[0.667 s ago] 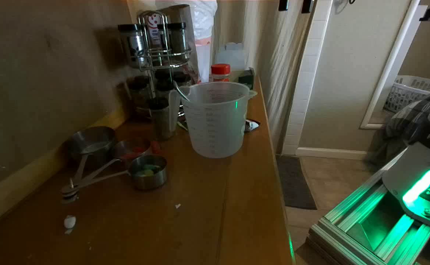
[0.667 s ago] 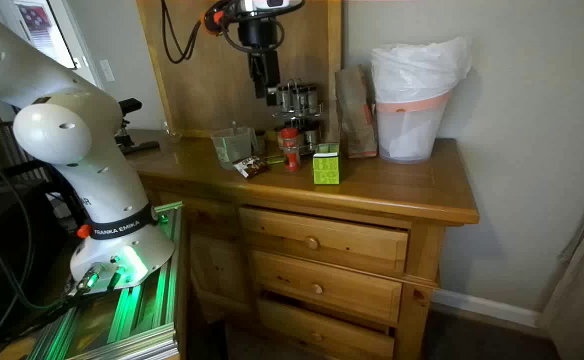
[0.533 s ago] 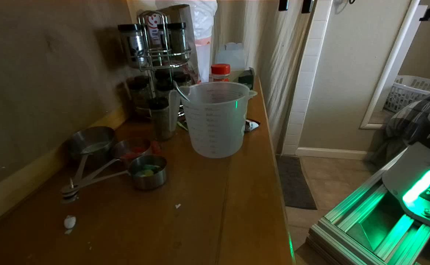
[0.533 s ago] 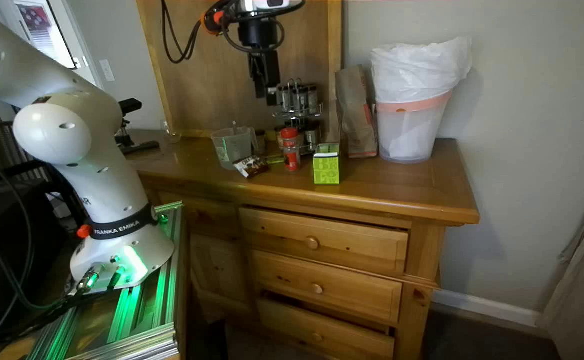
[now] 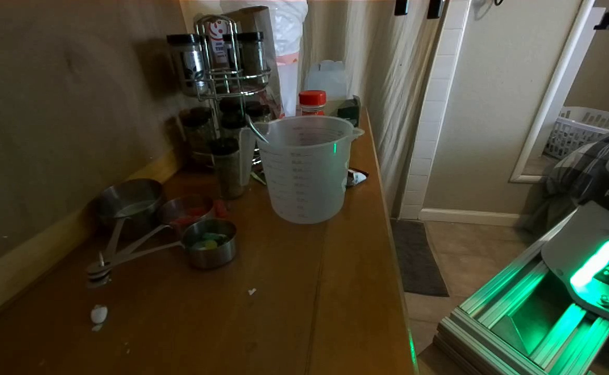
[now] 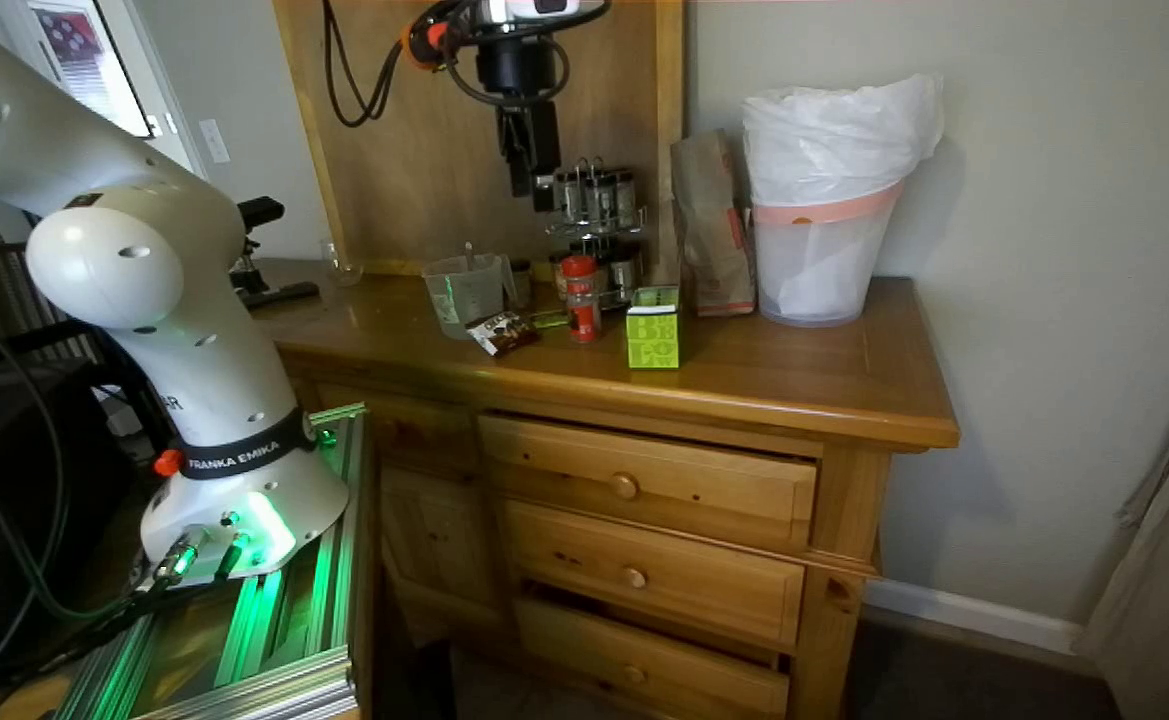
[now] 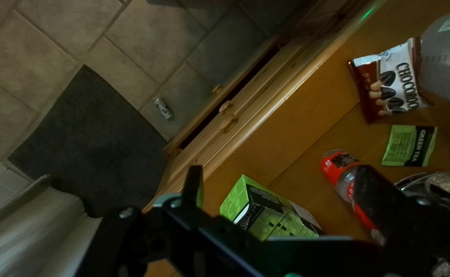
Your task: Pick up the brown packet and put it on the top shelf of the circular spice rack
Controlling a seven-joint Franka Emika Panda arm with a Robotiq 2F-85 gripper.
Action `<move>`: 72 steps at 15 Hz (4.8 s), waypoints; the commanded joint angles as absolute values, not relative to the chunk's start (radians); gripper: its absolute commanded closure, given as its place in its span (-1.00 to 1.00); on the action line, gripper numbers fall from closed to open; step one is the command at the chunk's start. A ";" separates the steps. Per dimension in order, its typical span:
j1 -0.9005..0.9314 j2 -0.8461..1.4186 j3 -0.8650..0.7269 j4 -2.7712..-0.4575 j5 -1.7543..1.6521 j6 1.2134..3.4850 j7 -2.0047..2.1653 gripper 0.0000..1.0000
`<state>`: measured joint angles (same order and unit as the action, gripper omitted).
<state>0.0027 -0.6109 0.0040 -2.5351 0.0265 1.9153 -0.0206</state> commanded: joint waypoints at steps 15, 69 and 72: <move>0.180 -0.540 0.049 -2.687 0.111 2.059 -0.163 -1.00; 0.316 -0.073 0.205 -2.756 0.379 2.657 -0.175 -0.31; 0.312 -0.063 0.203 -2.757 0.451 2.648 -0.243 0.12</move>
